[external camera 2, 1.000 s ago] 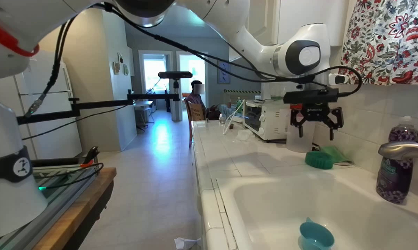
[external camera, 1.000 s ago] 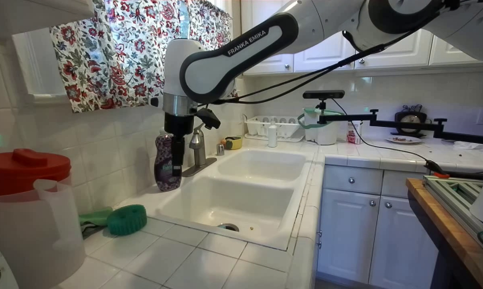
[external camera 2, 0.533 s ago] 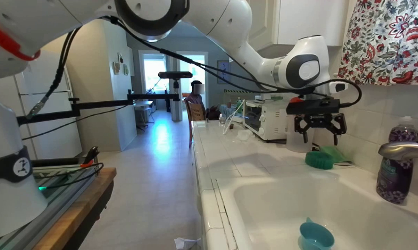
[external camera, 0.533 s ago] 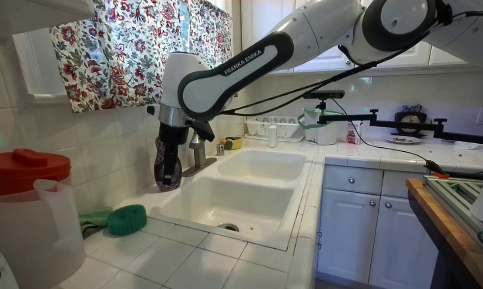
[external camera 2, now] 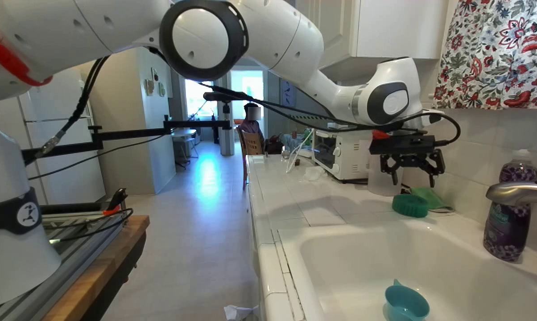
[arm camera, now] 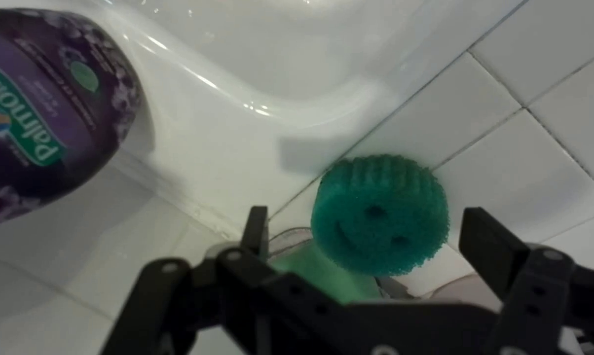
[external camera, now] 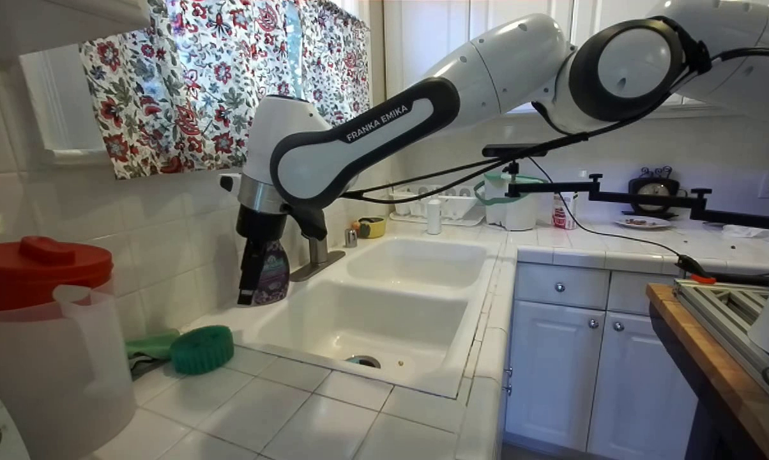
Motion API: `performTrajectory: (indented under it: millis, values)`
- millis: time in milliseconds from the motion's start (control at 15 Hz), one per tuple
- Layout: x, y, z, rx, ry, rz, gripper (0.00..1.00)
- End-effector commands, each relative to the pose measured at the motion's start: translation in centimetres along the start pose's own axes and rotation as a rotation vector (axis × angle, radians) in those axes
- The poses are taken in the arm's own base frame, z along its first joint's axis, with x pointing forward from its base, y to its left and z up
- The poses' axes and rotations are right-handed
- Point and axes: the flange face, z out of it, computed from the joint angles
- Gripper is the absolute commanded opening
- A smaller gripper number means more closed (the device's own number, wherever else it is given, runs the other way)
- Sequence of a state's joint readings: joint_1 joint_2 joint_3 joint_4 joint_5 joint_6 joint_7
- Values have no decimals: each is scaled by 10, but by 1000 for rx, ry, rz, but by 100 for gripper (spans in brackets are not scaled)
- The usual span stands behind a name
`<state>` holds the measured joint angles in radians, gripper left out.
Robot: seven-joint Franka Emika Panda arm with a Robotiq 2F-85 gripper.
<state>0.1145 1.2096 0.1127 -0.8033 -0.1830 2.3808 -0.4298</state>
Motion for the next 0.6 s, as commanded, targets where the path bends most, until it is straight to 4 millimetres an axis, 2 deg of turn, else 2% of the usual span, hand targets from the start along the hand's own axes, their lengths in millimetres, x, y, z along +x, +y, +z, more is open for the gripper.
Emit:
performTrajectory:
  millis: [0,67,533]
  values:
    - [6,-2,7,14,15,-15,100]
    - [1,-2,5,1,-1,-1,100]
    - [1,1,8,9,7,8,100]
